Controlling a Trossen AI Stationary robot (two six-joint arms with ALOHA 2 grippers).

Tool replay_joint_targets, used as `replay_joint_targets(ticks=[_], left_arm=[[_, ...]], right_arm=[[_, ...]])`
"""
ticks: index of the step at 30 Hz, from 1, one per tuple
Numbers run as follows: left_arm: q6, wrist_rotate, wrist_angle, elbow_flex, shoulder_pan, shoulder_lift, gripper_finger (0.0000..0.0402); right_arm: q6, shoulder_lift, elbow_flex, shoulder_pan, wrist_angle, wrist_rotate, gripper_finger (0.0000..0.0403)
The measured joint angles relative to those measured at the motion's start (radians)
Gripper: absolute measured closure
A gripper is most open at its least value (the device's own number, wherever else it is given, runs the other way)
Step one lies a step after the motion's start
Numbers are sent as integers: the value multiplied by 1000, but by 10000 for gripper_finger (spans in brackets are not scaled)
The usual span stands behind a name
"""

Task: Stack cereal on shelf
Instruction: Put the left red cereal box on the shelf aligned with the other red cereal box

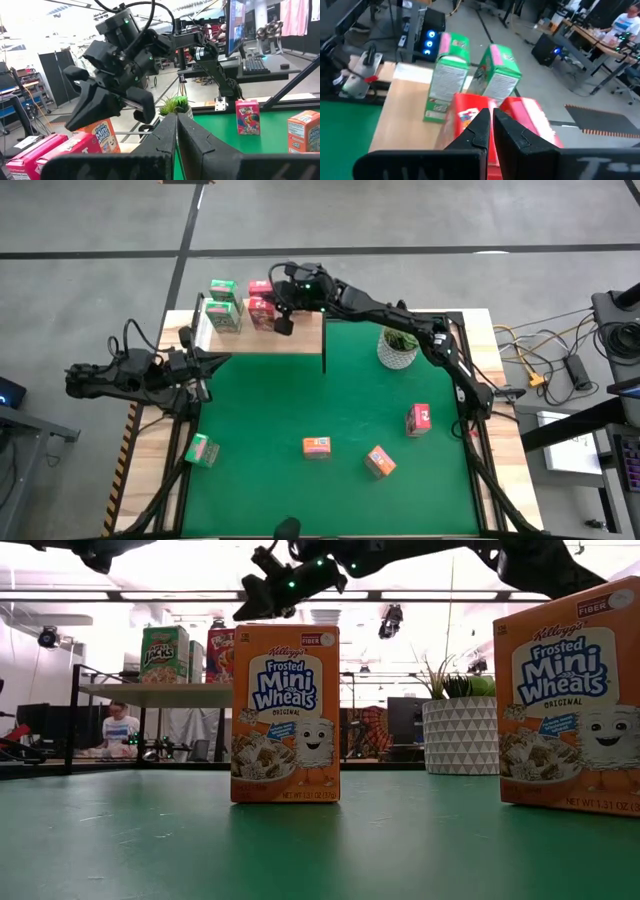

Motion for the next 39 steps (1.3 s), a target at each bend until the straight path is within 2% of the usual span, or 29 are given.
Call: replay_joint_targets(ticks=[4,9,14,20,27,33,39], left_arm=[[0,0,-1,0,0,4,402],[-26,0,12,0,0,14,402],[-28,1,79,0,0,52,402],[67,0,220,3,0,149,402],[119,-17,237,85,3,270,402],[134,-32,109,226,12,362,402],[129,-33,-82,403,55,488,402]], right_arm=[[-33,-38,1,19,-68,-48,393],[-100,-101,-21,57,-181,-52,394],[-128,-194,-135,74,-232,-51,394],[-104,-381,-413,83,-149,-54,394],[-38,-606,-812,85,114,-70,394],[-22,-761,-1053,85,225,-70,394],[-16,-894,-1226,85,289,-70,394]])
